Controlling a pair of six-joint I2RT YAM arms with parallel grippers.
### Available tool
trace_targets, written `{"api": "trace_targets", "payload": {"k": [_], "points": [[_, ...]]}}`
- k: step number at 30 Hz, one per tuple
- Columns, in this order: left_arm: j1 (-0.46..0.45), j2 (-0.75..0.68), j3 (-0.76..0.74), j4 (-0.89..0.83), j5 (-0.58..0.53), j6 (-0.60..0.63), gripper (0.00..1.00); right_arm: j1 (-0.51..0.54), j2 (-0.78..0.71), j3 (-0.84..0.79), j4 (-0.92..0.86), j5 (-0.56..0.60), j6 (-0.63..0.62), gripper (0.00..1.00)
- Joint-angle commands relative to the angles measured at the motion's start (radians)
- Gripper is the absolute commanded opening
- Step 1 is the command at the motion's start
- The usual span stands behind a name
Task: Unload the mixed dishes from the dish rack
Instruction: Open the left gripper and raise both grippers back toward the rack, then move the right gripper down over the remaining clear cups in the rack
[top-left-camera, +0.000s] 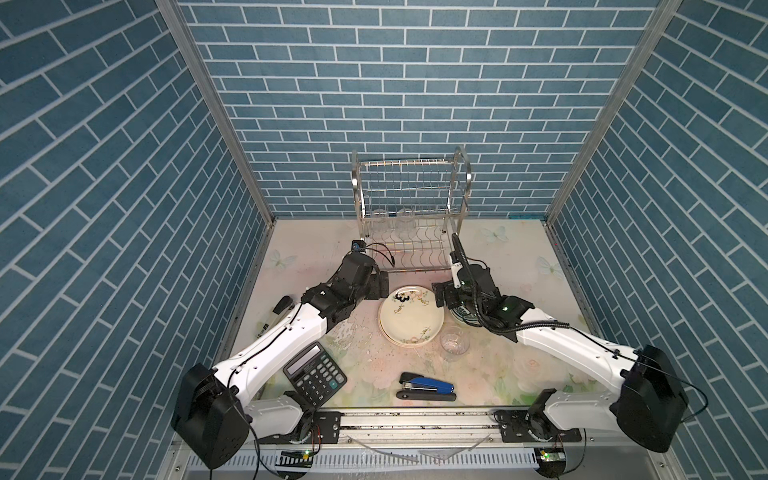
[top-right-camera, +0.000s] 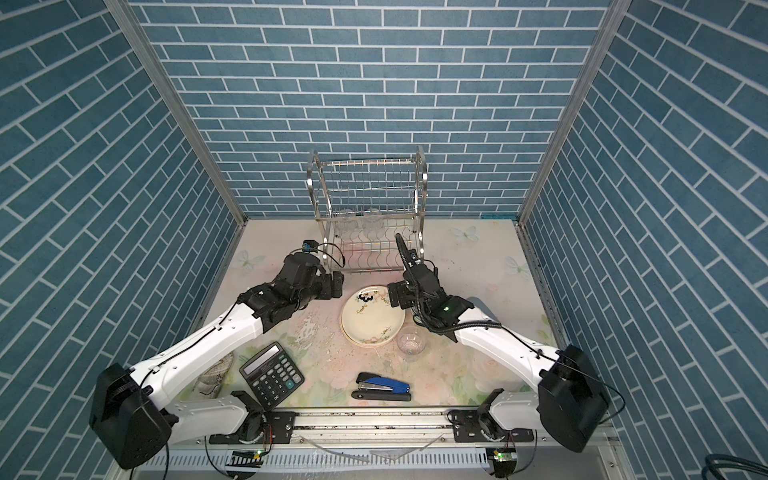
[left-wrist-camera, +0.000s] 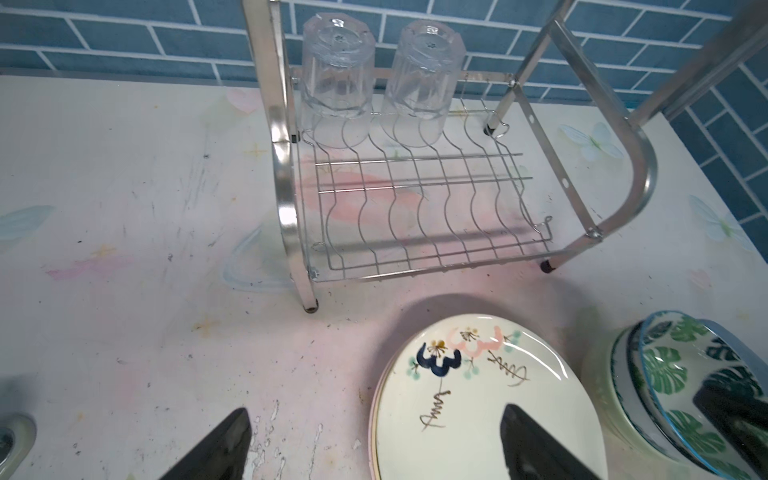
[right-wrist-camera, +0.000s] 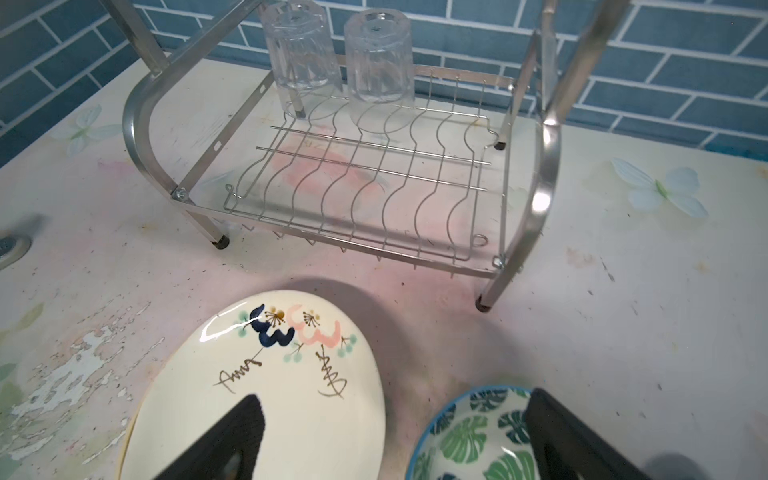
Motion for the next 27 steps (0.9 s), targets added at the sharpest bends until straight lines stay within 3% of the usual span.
{"api": "trace_targets", "payload": {"k": [1,5,11,21,27], "points": [[0.021,0.04,-0.017,0.1,-0.063,0.029,0.94,0.002,0.088,0.057,0.186,-0.043,-0.159,0.99],[0.069,0.105,-0.025,0.179,-0.029,0.014,0.94,-0.02,0.224,0.141,0.221,-0.066,-0.19,0.99],[0.126,0.215,0.015,0.234,0.047,0.0,0.92,-0.098,0.377,0.271,0.262,-0.202,-0.13,0.99],[0.138,0.34,0.098,0.241,0.048,0.071,0.85,-0.183,0.545,0.489,0.112,-0.341,-0.171,0.99],[0.14,0.391,0.139,0.236,0.041,0.089,0.78,-0.189,0.637,0.592,0.097,-0.354,-0.159,0.99]]}}
